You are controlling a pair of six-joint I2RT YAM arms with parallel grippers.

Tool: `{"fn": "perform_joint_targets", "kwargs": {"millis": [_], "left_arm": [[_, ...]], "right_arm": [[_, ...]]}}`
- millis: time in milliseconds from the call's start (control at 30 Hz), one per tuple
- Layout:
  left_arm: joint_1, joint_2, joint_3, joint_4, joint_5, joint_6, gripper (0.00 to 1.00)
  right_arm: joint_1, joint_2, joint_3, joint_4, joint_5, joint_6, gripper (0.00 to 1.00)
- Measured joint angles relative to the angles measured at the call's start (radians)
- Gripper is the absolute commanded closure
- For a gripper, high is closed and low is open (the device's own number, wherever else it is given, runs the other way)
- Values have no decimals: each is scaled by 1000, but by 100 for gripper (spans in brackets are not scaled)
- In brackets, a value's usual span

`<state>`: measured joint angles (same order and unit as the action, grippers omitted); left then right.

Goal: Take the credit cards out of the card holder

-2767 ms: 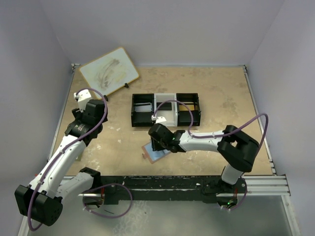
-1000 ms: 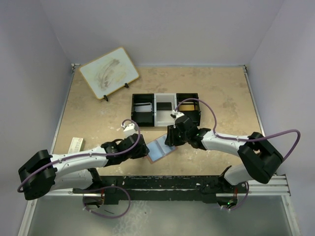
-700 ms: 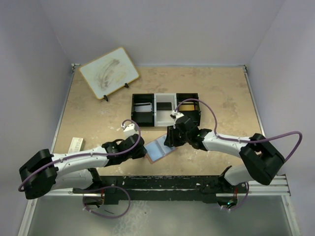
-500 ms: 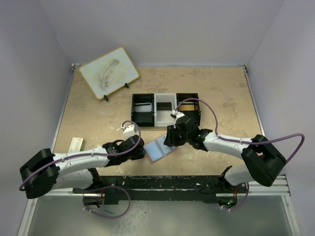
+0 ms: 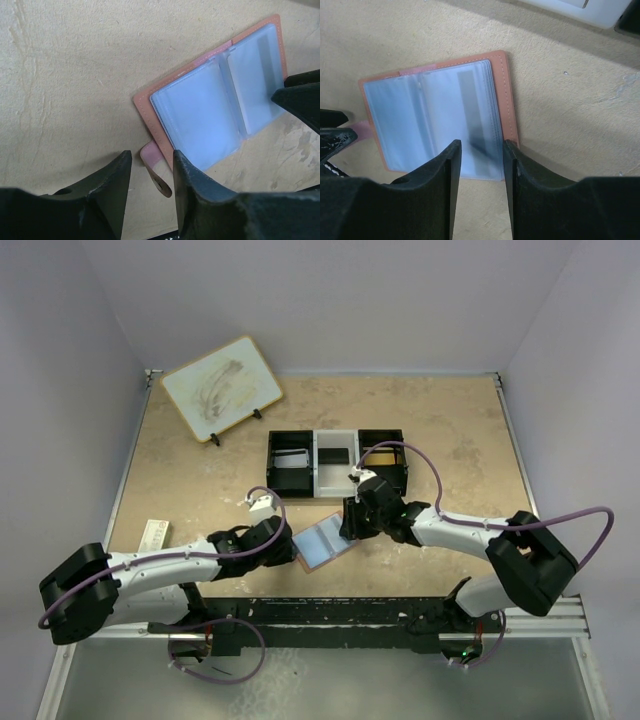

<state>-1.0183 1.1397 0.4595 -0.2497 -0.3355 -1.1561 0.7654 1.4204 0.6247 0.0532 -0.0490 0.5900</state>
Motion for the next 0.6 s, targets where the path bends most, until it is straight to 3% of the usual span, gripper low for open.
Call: {"fn": "perform_joint_targets", "kwargs": {"millis": [367, 600], "left_arm": [[-5, 19, 0, 24, 8, 16, 94], [-5, 19, 0, 24, 6, 23, 100]], "right_arm": [[0, 0, 0, 16, -27, -6, 65], [0, 0, 0, 18, -33, -7, 70]]}}
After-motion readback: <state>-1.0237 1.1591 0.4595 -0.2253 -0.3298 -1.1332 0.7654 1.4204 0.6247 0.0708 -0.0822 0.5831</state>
